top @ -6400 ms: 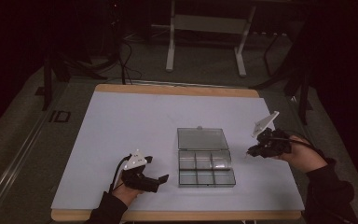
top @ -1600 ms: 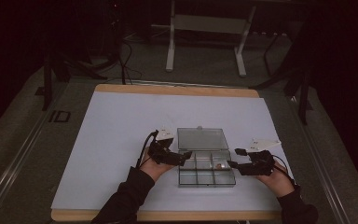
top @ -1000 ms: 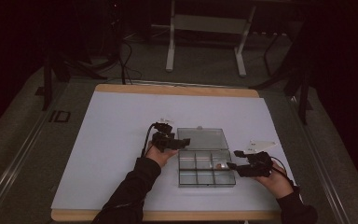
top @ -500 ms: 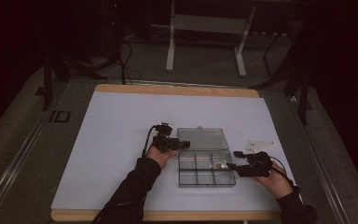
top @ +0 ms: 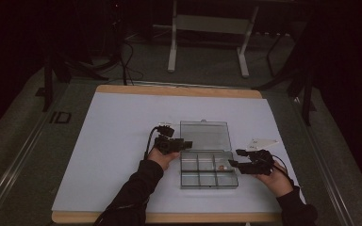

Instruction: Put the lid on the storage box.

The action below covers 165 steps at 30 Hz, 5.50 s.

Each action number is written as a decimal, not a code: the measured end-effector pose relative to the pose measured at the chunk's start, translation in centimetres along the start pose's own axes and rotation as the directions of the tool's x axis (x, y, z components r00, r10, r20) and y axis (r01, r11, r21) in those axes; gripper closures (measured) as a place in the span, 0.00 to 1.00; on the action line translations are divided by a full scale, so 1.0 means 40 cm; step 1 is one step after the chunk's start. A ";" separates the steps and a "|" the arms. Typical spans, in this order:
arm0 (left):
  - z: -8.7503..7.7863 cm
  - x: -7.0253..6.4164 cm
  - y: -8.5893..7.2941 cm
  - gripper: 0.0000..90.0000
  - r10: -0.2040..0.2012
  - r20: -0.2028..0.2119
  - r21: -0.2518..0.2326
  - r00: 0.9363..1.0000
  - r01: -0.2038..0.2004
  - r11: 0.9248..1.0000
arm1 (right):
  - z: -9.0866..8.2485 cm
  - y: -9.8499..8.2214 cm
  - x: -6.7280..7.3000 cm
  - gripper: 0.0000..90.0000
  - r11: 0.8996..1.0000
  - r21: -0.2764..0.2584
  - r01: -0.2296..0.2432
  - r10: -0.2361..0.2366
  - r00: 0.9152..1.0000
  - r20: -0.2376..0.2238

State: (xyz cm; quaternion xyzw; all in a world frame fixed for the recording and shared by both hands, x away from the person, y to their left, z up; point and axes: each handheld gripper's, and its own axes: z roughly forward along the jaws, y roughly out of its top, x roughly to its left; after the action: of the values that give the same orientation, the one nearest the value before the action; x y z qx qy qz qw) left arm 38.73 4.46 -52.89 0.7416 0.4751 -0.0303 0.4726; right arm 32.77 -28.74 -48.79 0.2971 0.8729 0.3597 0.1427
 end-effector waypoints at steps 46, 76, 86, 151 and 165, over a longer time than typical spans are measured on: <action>-0.103 -0.036 -0.007 0.89 0.235 -0.006 -0.099 0.972 -0.234 0.967 | 0.023 0.054 -0.086 0.92 0.993 -0.071 -0.096 0.096 0.995 -0.010; -0.131 -0.046 -0.038 0.94 0.416 -0.042 -0.116 0.908 -0.418 0.901 | 0.017 0.055 -0.082 0.94 0.993 -0.087 -0.074 0.072 0.997 -0.030; -0.145 -0.057 -0.045 0.93 0.458 -0.034 -0.102 0.888 -0.459 0.883 | 0.004 0.053 -0.073 0.94 0.994 -0.090 -0.057 0.053 0.998 -0.045; -0.166 -0.032 -0.162 0.41 0.378 -0.069 -0.032 0.923 -0.381 0.924 | -0.029 -0.065 -0.057 0.53 0.989 -0.093 -0.111 0.110 0.994 -0.017; -0.166 -0.023 -0.165 0.02 0.348 -0.014 -0.035 0.938 -0.348 0.937 | -0.035 -0.075 -0.067 0.17 0.979 -0.147 -0.142 0.147 0.989 0.023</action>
State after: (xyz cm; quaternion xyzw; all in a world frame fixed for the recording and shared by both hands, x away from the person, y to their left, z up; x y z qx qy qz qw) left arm 30.71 9.36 -53.22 0.8052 0.3389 0.0653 0.4822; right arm 32.95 -32.86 -49.86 0.3545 0.8181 0.4265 0.1519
